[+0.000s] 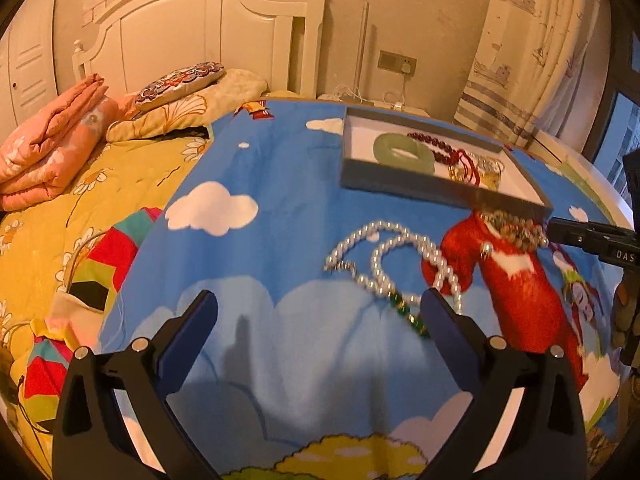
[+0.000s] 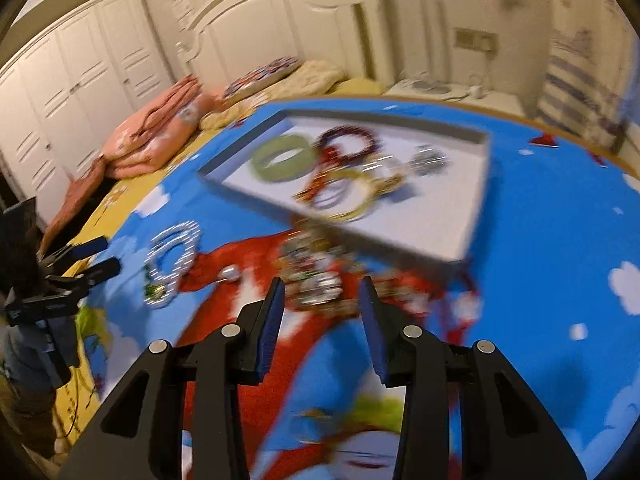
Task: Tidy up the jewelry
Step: 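Move both open tools back over the remaining jewelry on the bed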
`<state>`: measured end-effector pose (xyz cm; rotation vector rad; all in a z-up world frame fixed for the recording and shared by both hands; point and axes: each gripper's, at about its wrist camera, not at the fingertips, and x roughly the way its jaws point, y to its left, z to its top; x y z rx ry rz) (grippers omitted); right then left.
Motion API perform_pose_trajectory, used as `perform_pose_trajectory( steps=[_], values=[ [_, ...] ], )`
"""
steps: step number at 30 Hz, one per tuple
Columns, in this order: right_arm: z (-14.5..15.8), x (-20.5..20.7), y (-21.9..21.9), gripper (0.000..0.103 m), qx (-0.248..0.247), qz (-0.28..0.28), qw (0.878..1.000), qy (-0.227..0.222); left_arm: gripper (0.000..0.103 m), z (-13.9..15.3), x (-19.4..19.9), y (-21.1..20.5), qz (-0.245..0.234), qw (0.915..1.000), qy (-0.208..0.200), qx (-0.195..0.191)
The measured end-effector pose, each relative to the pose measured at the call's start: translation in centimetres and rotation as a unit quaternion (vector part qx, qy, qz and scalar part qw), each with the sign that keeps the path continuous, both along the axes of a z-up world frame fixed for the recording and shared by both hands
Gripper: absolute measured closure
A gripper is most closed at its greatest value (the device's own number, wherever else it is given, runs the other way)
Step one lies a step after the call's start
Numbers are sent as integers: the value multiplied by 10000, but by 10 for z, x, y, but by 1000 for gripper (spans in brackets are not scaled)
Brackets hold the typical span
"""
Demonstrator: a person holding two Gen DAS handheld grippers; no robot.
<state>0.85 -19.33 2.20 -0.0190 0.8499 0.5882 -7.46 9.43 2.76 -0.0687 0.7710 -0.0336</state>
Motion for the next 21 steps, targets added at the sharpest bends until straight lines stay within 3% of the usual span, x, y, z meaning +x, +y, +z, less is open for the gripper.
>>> perform_pose_trajectory(
  steps=[5, 10, 17, 21],
  values=[
    [-4, -16, 50, 65, 49, 664, 9977, 148, 2, -7, -3, 4, 47, 10000, 37, 60],
    [-16, -18, 85, 66, 67, 983, 9939, 490, 2, -12, -4, 9, 85, 9999, 67, 51],
    [-20, -5, 114, 65, -56, 962, 9932, 648, 2, -14, -4, 14, -5, 9999, 35, -107],
    [-19, 4, 136, 66, -372, 957, 9937, 440, 3, -13, -6, 15, -62, 9998, 4, -184]
  ],
)
